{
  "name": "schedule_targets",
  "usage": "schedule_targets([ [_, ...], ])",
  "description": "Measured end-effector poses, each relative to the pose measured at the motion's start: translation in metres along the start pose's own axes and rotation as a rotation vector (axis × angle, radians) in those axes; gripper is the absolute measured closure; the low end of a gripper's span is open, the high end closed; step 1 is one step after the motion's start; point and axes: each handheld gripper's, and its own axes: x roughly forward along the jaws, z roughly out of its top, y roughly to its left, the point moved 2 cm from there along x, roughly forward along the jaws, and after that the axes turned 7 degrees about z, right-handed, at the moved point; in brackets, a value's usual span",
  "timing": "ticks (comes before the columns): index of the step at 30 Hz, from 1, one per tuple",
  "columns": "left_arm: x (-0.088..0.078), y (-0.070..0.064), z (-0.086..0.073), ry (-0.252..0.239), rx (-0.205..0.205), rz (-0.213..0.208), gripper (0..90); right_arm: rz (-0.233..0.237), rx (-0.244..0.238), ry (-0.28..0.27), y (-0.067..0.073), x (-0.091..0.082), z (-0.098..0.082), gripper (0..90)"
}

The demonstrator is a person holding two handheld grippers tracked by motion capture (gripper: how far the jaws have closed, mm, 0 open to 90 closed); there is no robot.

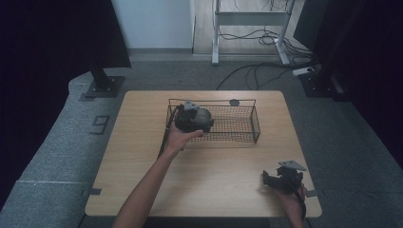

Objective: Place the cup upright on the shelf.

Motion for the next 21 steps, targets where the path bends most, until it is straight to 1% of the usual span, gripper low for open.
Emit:
schedule_targets([
  [2,0.002,0.001,0.001,0.001,-0.006,0.001,14.0,0.0,0.0,0.0,0.0,0.0,0.0,6.5],
  [7,0.005,0.002,0.004,0.01,0.0,0.006,14.0,0.001,0.0,-0.001,0.0,0.0,0.0,6.5],
  [10,0.005,0.004,0.007,0.009,-0.007,0.011,14.0,0.0,0.0,0.0,0.0,0.0,0.0,6.5],
  [14,0.009,0.005,0.011,0.01,0.002,0.028,14.0,0.0,0.0,0.0,0.0,0.0,0.0,6.6],
  [21,0.017,0.004,0.016,0.017,0.007,0.023,14.0,0.0,0.002,-0.003,0.0,0.0,0.0,6.9],
])
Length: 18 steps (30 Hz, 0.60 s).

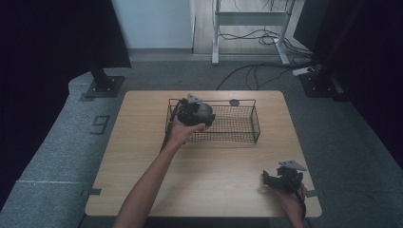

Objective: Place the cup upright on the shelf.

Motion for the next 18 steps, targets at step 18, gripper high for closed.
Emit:
schedule_targets([
  [18,0.028,0.01,0.006,0.036,-0.001,0.033,14.1,-0.003,0.003,-0.001,0.0,0.0,0.0,7.5],
])
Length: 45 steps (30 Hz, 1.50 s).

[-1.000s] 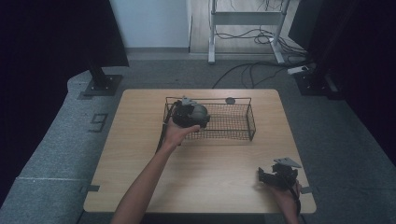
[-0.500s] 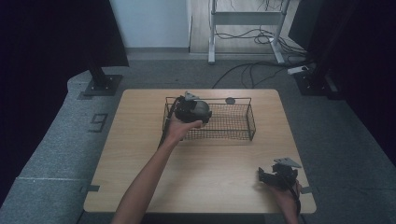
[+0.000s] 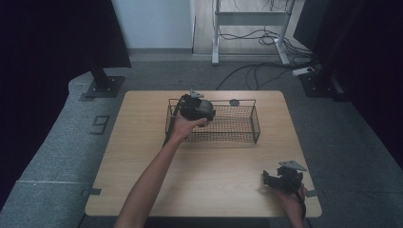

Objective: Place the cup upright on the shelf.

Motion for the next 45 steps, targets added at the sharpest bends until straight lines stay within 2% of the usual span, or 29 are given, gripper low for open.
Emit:
schedule_targets([
  [14,0.022,0.003,-0.013,0.04,-0.021,0.002,14.0,0.0,0.0,0.0,0.0,0.0,0.0,7.5],
  [22,0.029,0.007,-0.022,0.057,-0.052,-0.008,14.0,-0.001,-0.001,0.0,0.0,0.0,0.0,7.5],
  [31,0.036,0.008,-0.03,0.075,-0.063,-0.008,14.0,-0.001,-0.001,0.0,0.0,0.0,0.0,7.5],
  [45,0.049,0.011,-0.042,0.137,-0.102,0.0,13.7,-0.001,-0.001,0.0,0.0,0.0,0.0,7.5],
])
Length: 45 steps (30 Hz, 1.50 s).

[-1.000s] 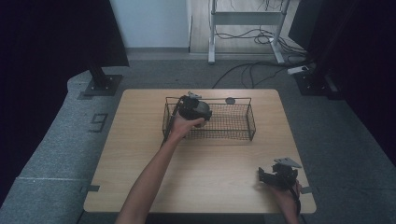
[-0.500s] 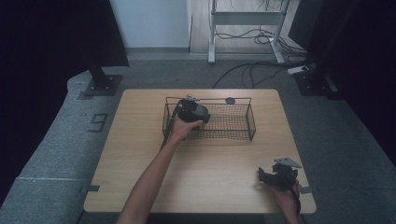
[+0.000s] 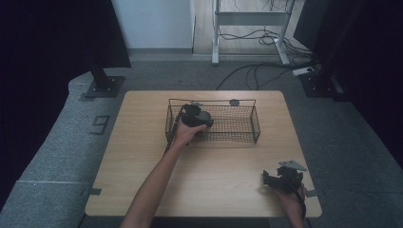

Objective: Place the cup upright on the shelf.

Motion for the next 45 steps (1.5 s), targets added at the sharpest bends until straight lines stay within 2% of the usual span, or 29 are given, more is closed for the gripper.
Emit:
schedule_targets([
  [15,0.004,-0.001,-0.005,0.024,0.01,0.024,13.5,0.0,0.0,0.0,0.0,0.0,0.0,7.6],
  [28,-0.002,0.0,-0.003,0.011,0.008,0.029,11.3,0.0,0.0,0.0,0.0,0.0,0.0,7.6],
  [31,-0.008,0.0,-0.001,-0.019,-0.001,0.033,8.6,0.0,0.0,0.0,0.0,0.0,0.0,7.6],
  [38,-0.032,0.0,0.006,-0.083,0.015,0.02,6.6,-0.001,0.001,-0.001,0.0,0.0,0.0,7.7],
  [45,-0.053,0.0,0.005,-0.116,0.02,-0.008,6.5,-0.001,0.001,-0.001,0.0,0.0,0.0,7.7],
])
